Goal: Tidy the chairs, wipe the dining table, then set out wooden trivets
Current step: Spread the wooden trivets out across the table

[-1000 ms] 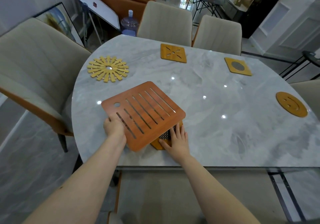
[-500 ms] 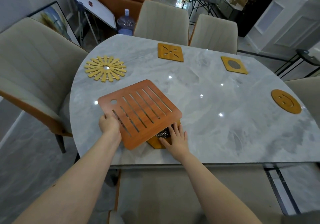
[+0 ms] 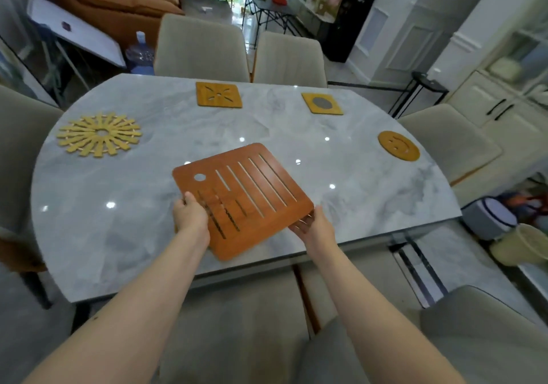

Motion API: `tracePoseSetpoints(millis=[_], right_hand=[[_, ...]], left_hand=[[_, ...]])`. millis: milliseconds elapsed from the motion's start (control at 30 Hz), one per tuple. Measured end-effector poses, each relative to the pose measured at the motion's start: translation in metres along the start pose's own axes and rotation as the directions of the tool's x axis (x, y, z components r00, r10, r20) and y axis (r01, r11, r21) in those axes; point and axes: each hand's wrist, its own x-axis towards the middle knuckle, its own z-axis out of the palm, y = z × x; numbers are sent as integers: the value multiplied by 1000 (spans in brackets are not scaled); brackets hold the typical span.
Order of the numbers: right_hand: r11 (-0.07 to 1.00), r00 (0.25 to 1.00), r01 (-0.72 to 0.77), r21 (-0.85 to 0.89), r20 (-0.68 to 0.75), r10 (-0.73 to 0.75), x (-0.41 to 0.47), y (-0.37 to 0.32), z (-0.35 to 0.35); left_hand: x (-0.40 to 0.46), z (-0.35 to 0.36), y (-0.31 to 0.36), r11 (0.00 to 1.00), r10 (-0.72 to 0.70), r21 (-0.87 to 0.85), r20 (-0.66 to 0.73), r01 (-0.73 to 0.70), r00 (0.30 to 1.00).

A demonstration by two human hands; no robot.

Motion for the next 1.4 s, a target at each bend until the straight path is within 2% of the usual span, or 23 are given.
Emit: tracePoseSetpoints(millis=[133,333,433,600,867,1000,1233,1400], right_hand=[[995,999,36,-96,17,-34,-3,-20,-59],[987,999,44,-152,-10,-46,17,-58,-162],[977,997,61,-202,-23,-67,31,-76,-220],[984,997,52,-170,-48,-61,45,-106,-289],[999,994,-38,-7,-104,37,68,-117,-322],[998,983,-53,34,-173,58,83,-121,-327],[997,972,-29,72,-232,45,129,-123,-320],[995,973,-89,49,-211,97,166,-120,-311]], left_hand=[[-37,33,-23,998,34,60,37,-36,999],[-104,106,-71,999,27,42,53,-29,998],[-135,148,-102,1000,-19,13,83,18,996],[-183,196,-132,990,-135,-24,156,140,978],[-203,234,-126,988,-139,-10,356,152,924],[-202,246,-127,984,-124,166,424,57,897],[-190,269,-137,912,-141,403,482,-76,865],[-179,282,-135,872,-96,454,523,-182,847]])
